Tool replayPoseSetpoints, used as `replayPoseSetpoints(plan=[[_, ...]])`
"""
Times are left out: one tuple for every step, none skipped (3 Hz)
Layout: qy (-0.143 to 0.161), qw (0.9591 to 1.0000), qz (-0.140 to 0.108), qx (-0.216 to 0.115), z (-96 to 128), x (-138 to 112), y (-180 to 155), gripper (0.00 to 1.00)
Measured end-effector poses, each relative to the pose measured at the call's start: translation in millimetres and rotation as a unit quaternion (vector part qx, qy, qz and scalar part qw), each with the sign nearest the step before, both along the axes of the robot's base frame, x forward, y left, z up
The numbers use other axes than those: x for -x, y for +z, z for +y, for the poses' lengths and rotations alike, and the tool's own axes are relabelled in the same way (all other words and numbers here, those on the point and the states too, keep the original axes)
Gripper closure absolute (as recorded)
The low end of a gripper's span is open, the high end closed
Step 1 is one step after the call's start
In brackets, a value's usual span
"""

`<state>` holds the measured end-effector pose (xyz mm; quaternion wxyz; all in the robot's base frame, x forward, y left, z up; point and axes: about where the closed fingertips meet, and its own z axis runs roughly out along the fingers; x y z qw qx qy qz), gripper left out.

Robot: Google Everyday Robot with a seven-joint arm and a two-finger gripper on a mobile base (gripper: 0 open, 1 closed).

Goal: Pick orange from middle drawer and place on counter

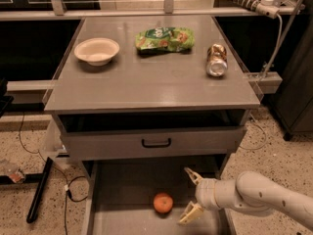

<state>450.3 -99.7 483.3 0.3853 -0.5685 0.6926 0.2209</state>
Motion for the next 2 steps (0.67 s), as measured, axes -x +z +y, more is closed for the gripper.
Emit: replayPoseSetpoints(plan=[[-0.002,0.9996,0.027,0.007,-8.8,-15.3,-41.4,0.00],[-0.002,0.9996,0.027,0.007,-8.7,-15.3,-41.5,0.00]])
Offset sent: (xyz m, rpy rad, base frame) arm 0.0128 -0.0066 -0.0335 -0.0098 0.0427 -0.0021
